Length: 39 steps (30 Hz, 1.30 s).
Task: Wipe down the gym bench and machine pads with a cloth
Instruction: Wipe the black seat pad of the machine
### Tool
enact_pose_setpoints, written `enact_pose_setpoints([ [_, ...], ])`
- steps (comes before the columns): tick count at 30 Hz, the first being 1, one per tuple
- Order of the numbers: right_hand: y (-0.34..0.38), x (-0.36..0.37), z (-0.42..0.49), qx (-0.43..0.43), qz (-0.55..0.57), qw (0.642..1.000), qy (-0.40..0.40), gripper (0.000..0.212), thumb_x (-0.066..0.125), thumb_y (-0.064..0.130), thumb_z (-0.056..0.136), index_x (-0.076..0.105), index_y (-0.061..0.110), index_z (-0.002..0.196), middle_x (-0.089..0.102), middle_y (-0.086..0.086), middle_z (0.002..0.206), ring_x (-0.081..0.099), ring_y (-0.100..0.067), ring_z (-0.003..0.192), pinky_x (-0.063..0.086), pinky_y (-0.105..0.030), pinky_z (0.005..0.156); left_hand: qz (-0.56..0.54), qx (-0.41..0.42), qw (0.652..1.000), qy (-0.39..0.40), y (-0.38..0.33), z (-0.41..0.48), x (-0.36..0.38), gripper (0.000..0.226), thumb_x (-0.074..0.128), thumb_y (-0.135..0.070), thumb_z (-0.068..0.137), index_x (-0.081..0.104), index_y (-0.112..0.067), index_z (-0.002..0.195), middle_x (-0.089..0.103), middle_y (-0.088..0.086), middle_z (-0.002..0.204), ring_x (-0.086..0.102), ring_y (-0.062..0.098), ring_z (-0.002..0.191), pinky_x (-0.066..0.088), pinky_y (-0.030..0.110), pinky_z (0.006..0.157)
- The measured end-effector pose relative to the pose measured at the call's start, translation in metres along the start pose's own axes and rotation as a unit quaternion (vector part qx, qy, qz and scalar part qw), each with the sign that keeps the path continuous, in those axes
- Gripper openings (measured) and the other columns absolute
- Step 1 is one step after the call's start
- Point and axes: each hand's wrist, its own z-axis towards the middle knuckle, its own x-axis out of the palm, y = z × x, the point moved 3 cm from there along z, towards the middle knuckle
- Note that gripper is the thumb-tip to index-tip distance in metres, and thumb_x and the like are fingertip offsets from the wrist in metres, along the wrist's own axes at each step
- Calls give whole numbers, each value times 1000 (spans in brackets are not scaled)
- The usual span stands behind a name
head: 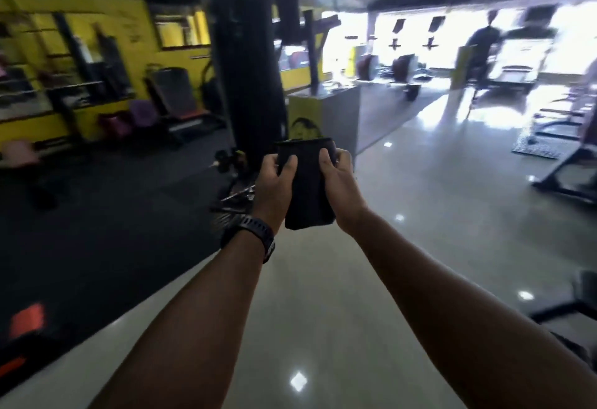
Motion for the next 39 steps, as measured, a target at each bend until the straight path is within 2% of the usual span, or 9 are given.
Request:
enact_pose_setpoints([
  [4, 15, -56, 24, -25, -26, 995, -96, 32, 46, 40, 107, 43, 14, 126, 59, -6, 120, 62, -18, 104, 59, -36, 83, -18, 13, 995, 102, -9, 40, 65, 27, 60, -47, 96, 61, -22, 107, 71, 2, 106, 70, 21, 97, 58, 52, 90],
  [7, 22, -113, 48, -41, -56, 982, -176, 34, 46, 42, 107, 42, 15, 127, 60, -5, 121, 63, -19, 107, 58, -42, 89, -29, 32, 982, 182, -13, 66, 135, 44, 60, -62, 83, 63, -23, 104, 73, 2, 105, 71, 22, 97, 58, 54, 88],
  [9, 23, -150, 65, -41, -64, 972, -220, 33, 46, 43, 106, 43, 17, 126, 61, -4, 120, 63, -20, 107, 58, -43, 90, -45, 42, 971, 229, -13, 79, 181, 40, 61, -59, 84, 63, -24, 103, 74, 2, 104, 72, 23, 97, 58, 54, 88],
  [13, 22, -232, 98, -46, -54, 952, -298, 33, 45, 43, 107, 43, 17, 128, 63, -4, 118, 65, -17, 101, 56, -29, 73, -81, 32, 946, 311, -10, 96, 287, 22, 58, -49, 94, 58, -29, 105, 69, 0, 112, 68, 21, 102, 58, 52, 91],
  [18, 2, -310, 136, -35, -24, 908, -417, 32, 45, 46, 105, 44, 20, 125, 65, -3, 116, 66, -20, 104, 58, -45, 92, -88, 33, 924, 371, -5, 110, 402, 27, 56, -47, 96, 54, -22, 107, 65, 2, 111, 65, 25, 103, 57, 51, 88],
  [22, -3, -362, 165, -35, -24, 886, -463, 30, 46, 48, 104, 45, 26, 124, 66, -3, 117, 66, -20, 105, 56, -49, 95, -100, 37, 903, 416, -4, 123, 475, 24, 56, -44, 96, 53, -23, 105, 65, 3, 109, 65, 23, 101, 57, 52, 89],
  [30, -44, -446, 250, -23, -25, 816, -577, 37, 49, 48, 103, 52, 19, 125, 67, -4, 113, 66, -22, 103, 55, -50, 96, -99, 69, 862, 492, 33, 181, 610, 17, 53, -32, 104, 53, -15, 109, 61, -4, 99, 61, 12, 88, 47, 27, 67],
  [33, -67, -463, 290, -32, -26, 804, -594, 40, 51, 52, 101, 51, 21, 127, 66, -2, 113, 67, -20, 103, 57, -49, 94, -90, 88, 841, 525, 54, 215, 653, 18, 54, -37, 102, 54, -19, 105, 63, -3, 99, 62, 14, 90, 51, 34, 73],
  [39, -99, -494, 361, -13, -77, 723, -687, 46, 46, 51, 104, 48, 18, 137, 63, -2, 121, 63, -18, 107, 54, -42, 93, -53, 91, 789, 606, 89, 274, 729, 27, 55, -44, 100, 56, -18, 106, 64, -2, 99, 61, 16, 90, 55, 47, 87],
])
